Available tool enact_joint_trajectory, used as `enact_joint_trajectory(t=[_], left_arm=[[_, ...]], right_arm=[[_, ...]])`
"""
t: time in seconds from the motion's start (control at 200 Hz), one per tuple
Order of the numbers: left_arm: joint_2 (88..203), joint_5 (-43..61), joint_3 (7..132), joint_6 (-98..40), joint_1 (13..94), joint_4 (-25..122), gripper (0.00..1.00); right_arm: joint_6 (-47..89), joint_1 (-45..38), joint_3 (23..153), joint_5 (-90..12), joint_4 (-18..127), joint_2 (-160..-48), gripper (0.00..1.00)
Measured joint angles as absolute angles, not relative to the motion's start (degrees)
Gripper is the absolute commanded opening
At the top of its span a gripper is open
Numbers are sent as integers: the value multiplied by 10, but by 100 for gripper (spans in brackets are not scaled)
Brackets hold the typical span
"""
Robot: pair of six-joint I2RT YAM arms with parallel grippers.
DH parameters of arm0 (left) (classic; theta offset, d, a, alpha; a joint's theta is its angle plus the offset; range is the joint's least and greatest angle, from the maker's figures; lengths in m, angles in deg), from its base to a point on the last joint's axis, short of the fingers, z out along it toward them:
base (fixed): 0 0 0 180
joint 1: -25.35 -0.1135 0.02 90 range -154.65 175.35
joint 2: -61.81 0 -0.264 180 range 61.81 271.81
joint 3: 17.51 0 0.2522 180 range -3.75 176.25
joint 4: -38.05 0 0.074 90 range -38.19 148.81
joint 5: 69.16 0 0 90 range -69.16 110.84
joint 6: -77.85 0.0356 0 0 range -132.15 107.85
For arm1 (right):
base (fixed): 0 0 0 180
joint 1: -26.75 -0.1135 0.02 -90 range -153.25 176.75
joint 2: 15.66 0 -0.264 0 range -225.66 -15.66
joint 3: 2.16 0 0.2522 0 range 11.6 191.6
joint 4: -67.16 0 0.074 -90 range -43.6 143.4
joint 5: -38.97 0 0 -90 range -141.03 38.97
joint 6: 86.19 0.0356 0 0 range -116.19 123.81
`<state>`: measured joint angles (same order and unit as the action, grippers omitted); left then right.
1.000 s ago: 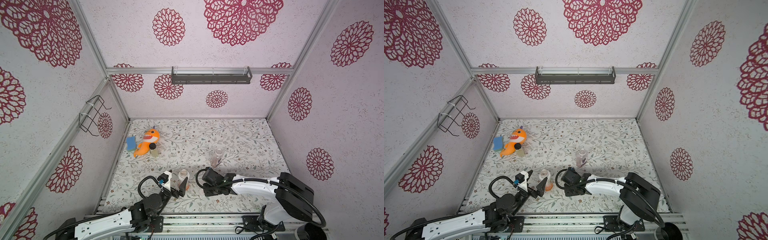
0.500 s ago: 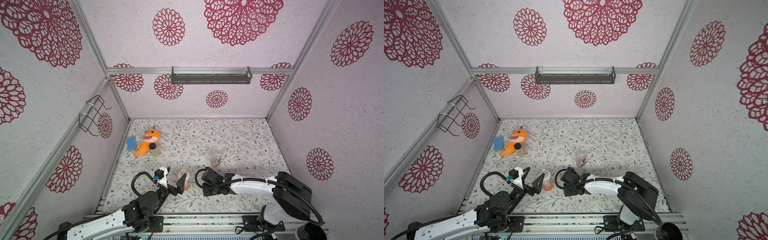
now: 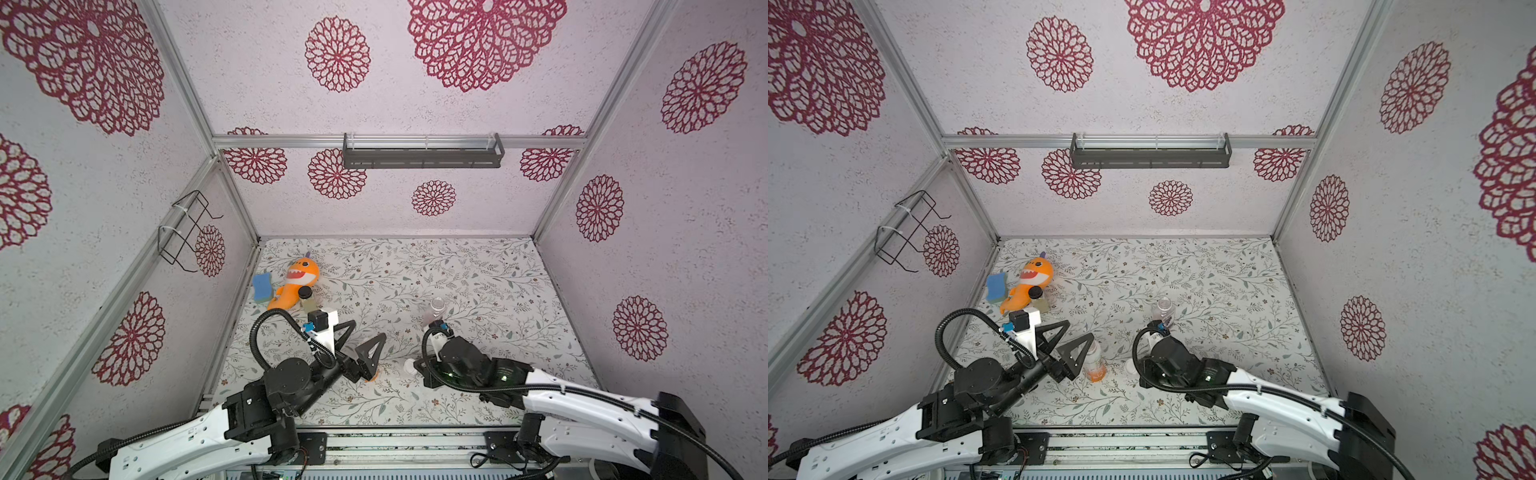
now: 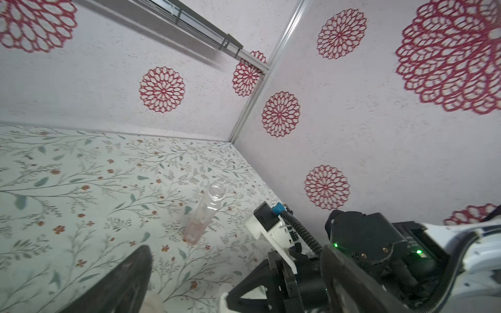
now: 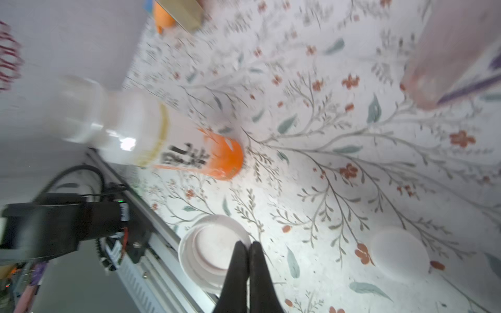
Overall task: Screw on the bottle caps
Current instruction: Pick up the bottle cap from the bottom-center of the table, then place the bottle cap at the bottom-center of the table.
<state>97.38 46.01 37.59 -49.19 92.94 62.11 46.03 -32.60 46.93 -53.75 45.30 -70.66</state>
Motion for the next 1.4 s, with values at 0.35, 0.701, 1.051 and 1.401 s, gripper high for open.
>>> enact_joint_trajectory(t=[0.35, 0.701, 1.051, 1.401], left_arm=[[1142, 162, 535, -625, 801, 672, 97], [1155, -38, 479, -777, 718, 587, 93], [1173, -91, 421, -863, 716, 490, 85], [1185, -109, 383, -920, 716, 400, 71]], right_arm=[[362, -333, 439, -554, 614, -560, 0], [281, -363, 395, -588, 747, -541, 0], [225, -380, 383, -622, 832, -558, 0], [197, -385, 369, -641, 864, -569, 0]])
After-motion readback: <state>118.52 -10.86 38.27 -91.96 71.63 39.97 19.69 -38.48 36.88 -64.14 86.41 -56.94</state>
